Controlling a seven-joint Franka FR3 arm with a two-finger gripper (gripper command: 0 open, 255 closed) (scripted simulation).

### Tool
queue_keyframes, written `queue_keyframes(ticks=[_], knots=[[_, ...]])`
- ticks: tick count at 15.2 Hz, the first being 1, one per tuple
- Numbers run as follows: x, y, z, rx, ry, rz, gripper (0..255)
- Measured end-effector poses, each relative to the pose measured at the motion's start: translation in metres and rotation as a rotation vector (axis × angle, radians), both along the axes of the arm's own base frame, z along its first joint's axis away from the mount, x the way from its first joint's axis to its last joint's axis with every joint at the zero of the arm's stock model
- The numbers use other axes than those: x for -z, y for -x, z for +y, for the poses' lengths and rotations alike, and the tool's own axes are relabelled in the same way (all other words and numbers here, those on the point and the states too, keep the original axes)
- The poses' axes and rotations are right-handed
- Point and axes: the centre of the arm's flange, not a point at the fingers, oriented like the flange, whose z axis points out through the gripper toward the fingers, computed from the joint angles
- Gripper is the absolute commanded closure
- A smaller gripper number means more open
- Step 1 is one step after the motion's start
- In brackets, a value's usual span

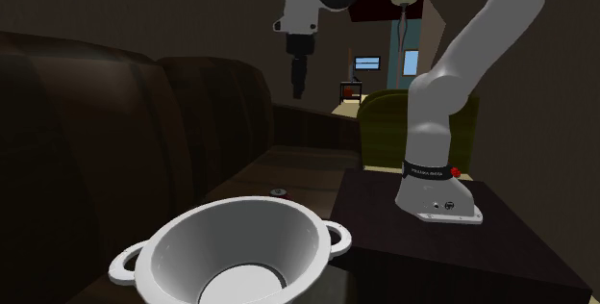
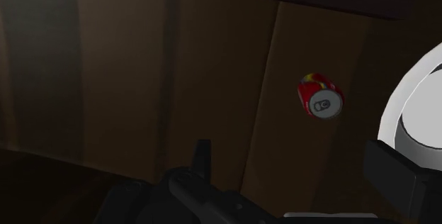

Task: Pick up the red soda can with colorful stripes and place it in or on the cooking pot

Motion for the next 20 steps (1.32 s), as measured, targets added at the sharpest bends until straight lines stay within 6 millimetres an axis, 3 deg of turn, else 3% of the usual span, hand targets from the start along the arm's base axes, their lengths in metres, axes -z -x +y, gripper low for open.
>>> queue_keyframes(ticks=[9, 20], knots=[[0.105, -0.03, 0.049, 0.018, 0.009, 0.058, 0], [0.237, -0.049, 0.107, 0.04, 0.02, 0.127, 0]])
